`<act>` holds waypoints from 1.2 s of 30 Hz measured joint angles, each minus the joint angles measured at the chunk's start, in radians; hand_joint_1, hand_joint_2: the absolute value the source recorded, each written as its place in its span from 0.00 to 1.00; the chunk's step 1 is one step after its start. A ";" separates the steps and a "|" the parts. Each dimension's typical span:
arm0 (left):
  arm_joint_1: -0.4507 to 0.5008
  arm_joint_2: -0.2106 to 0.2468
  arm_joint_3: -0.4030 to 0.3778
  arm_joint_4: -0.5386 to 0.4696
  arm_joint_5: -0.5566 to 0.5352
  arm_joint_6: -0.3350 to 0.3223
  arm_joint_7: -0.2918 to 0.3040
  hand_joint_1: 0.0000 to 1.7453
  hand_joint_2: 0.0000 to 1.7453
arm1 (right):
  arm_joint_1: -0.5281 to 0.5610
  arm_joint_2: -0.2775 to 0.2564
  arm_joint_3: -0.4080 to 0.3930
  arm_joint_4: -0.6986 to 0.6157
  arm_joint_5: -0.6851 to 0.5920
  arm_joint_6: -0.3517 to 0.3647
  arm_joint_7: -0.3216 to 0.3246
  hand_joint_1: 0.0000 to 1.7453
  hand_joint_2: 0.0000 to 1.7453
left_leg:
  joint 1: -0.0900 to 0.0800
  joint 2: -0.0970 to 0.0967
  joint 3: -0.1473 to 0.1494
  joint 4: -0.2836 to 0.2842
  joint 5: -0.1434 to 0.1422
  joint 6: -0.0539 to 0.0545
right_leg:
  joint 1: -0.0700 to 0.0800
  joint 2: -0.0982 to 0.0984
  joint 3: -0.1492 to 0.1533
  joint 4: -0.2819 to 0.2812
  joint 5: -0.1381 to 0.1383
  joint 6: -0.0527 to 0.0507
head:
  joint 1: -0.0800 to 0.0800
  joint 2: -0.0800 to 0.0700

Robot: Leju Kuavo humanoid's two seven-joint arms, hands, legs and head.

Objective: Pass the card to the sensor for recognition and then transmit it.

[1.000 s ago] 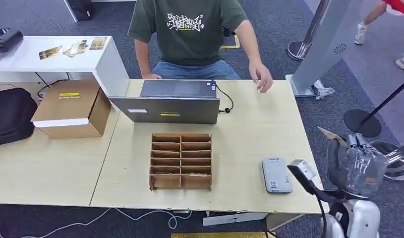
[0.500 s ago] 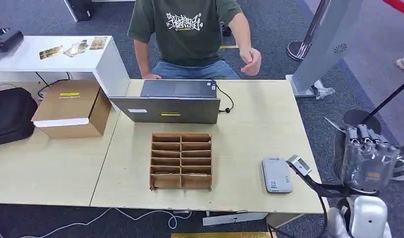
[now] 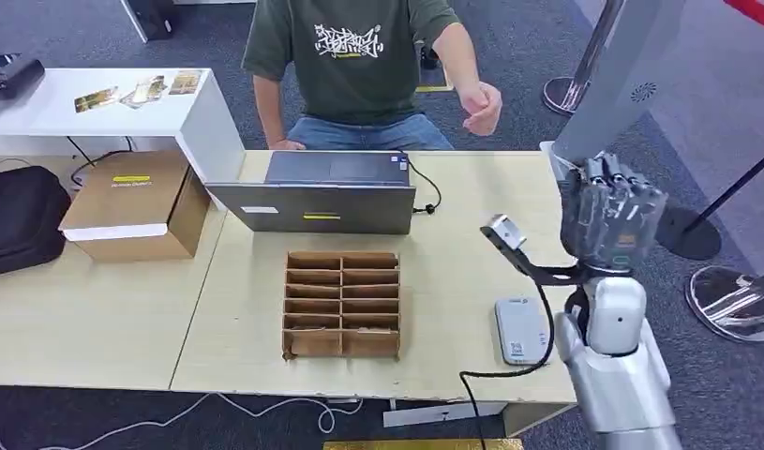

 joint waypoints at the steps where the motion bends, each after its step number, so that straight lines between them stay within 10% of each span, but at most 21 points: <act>1: -0.001 0.000 0.000 0.000 -0.003 0.000 0.001 0.00 0.00 | -0.034 0.005 0.016 0.031 0.000 0.000 -0.004 1.00 1.00 | 0.000 0.000 0.000 0.000 0.000 0.000 | 0.000 0.000 0.000 0.000 0.000 0.000 | 0.000 0.000; 16: -0.026 -0.005 -0.019 0.000 -0.027 -0.023 0.040 0.00 0.00 | -0.486 0.148 0.152 0.516 -0.001 0.019 0.025 1.00 1.00 | 0.000 0.000 0.000 0.000 0.000 0.000 | 0.000 0.000 0.000 0.000 0.000 0.000 | 0.000 0.000; 35: -0.036 -0.004 -0.051 0.000 -0.038 -0.039 0.061 0.00 0.00 | -0.615 0.208 0.170 0.788 0.001 0.015 0.080 1.00 1.00 | 0.000 -0.001 0.000 0.001 0.000 0.000 | 0.000 -0.001 0.000 0.000 0.000 0.000 | 0.000 0.000; 36: -0.036 -0.004 -0.052 0.000 -0.039 -0.039 0.061 0.00 0.00 | -0.616 0.208 0.170 0.792 0.001 0.015 0.080 0.18 1.00 | 0.000 -0.001 0.000 0.001 0.000 0.000 | 0.000 -0.001 0.000 0.000 0.000 0.000 | 0.000 0.000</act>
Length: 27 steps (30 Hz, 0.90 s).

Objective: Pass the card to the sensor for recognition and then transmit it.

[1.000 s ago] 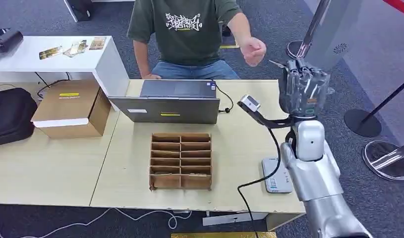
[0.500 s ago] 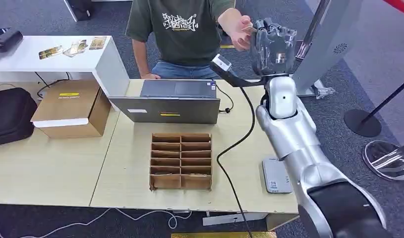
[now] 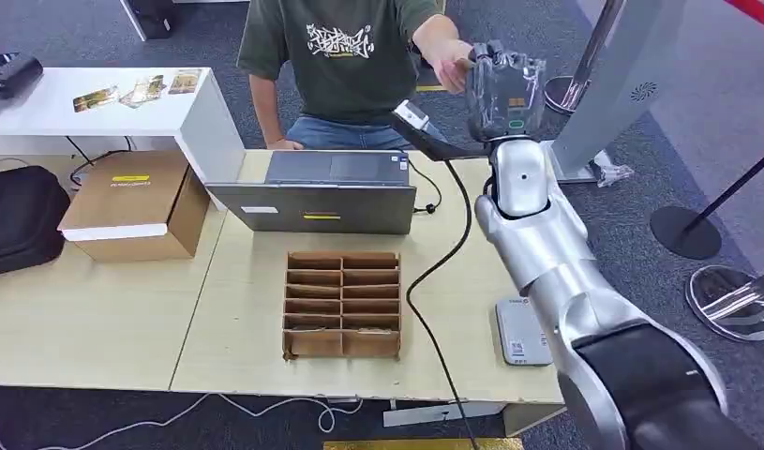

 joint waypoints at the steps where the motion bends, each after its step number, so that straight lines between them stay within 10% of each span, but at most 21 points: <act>1: 0.000 0.000 -0.002 0.000 -0.001 0.000 0.000 0.00 0.00 | 0.000 0.000 0.000 0.004 0.000 0.000 0.000 0.00 1.00 | 0.000 0.000 0.000 0.000 0.000 0.000 | 0.000 0.000 0.000 0.000 0.000 0.000 | 0.000 0.000; 27: 0.000 0.000 -0.021 0.000 0.007 0.008 0.003 0.00 0.00 | 0.000 0.000 0.000 0.031 0.004 -0.011 0.018 0.00 1.00 | 0.000 0.000 0.000 0.000 0.000 0.000 | 0.000 0.000 0.000 0.000 0.000 0.000 | 0.000 0.000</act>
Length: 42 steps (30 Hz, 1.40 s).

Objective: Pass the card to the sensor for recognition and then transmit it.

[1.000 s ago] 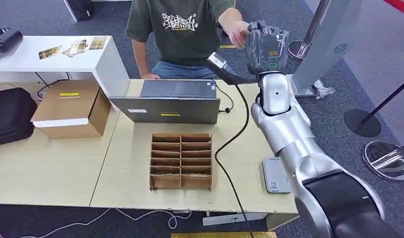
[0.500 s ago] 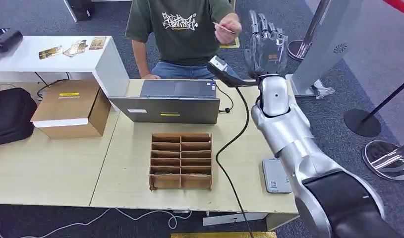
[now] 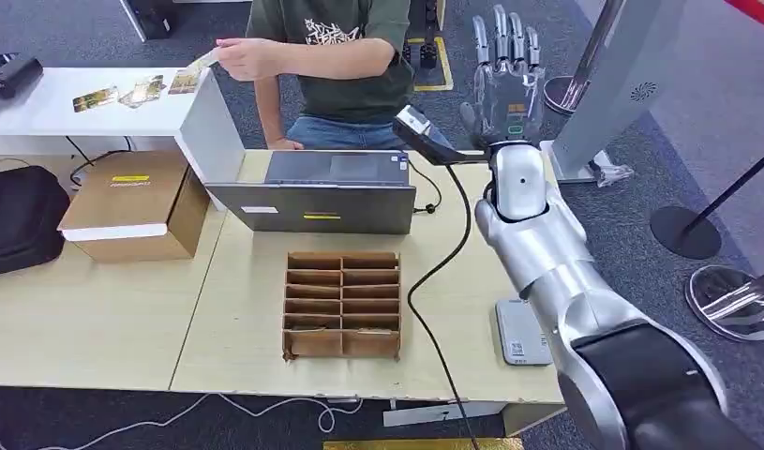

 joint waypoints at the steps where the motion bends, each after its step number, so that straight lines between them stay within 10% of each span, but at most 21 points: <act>1: 0.000 0.000 0.000 0.000 0.002 0.001 0.000 0.00 0.00 | 0.000 0.000 0.000 0.000 0.000 -0.002 0.002 0.00 1.00 | 0.000 0.000 0.000 0.000 0.000 0.000 | 0.000 0.000 0.000 0.000 0.000 0.000 | 0.000 0.000; 8: 0.002 0.000 0.000 0.000 0.016 0.010 -0.005 0.00 0.00 | 0.024 -0.021 0.011 -0.071 0.001 -0.004 0.068 0.00 1.00 | 0.000 0.000 0.000 0.000 0.000 0.000 | 0.000 0.000 0.000 0.000 0.000 0.000 | 0.000 0.000; 29: 0.024 0.001 0.000 0.000 0.081 0.034 -0.036 0.00 0.00 | 0.387 -0.184 -0.106 -0.570 -0.001 -0.007 -0.046 0.00 1.00 | 0.000 -0.001 0.000 0.001 -0.001 0.001 | 0.000 -0.001 0.000 -0.001 0.000 0.001 | 0.000 0.000; 42: 0.042 0.000 0.001 0.000 0.115 0.034 -0.052 0.00 0.00 | 0.768 -0.337 -0.122 -0.902 0.001 0.045 0.140 0.00 1.00 | 0.000 -0.003 -0.002 0.001 -0.004 0.003 | 0.000 -0.003 0.000 -0.002 -0.003 0.003 | 0.000 0.000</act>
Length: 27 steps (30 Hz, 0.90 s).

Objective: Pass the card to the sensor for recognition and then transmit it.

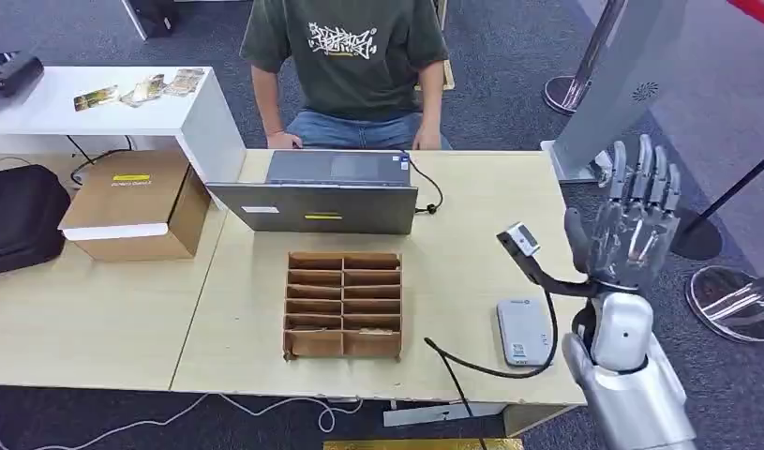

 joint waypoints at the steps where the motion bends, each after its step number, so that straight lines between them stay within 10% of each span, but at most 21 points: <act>1: 0.000 0.000 0.000 0.000 0.002 0.000 0.000 0.00 0.00 | 0.027 -0.006 -0.005 -0.024 0.000 0.000 0.000 0.00 1.00 | 0.000 0.000 0.000 0.000 0.000 0.000 | 0.000 0.000 0.000 0.000 0.000 0.000 | 0.000 0.000; 10: 0.003 0.000 0.011 0.000 0.016 0.000 -0.001 0.00 0.00 | 0.315 0.070 -0.147 -0.214 0.000 -0.009 -0.199 0.00 1.00 | 0.000 -0.001 0.000 0.000 -0.002 0.000 | 0.000 -0.001 0.000 0.000 -0.002 -0.001 | 0.000 0.000; 19: 0.003 0.000 0.011 0.000 0.016 0.000 -0.001 0.00 0.00 | 0.323 0.077 -0.152 -0.221 0.000 -0.009 -0.207 0.00 1.00 | 0.000 -0.001 0.000 0.000 -0.002 -0.001 | 0.000 -0.001 0.000 0.000 -0.002 -0.001 | 0.000 0.000; 23: 0.003 0.000 0.029 0.000 0.029 0.000 0.010 0.00 0.00 | 0.540 0.238 -0.205 -0.362 0.000 0.075 -0.219 0.00 1.00 | 0.000 0.000 0.000 0.000 -0.003 -0.001 | 0.000 -0.001 0.001 0.000 -0.003 0.000 | 0.000 0.000; 27: 0.003 0.000 0.034 0.000 0.036 0.000 0.010 0.00 0.00 | 0.582 0.254 -0.202 -0.397 0.000 0.102 -0.200 0.00 1.00 | 0.000 0.000 0.000 0.000 -0.003 0.000 | 0.000 -0.001 0.001 0.000 -0.003 0.000 | 0.000 0.000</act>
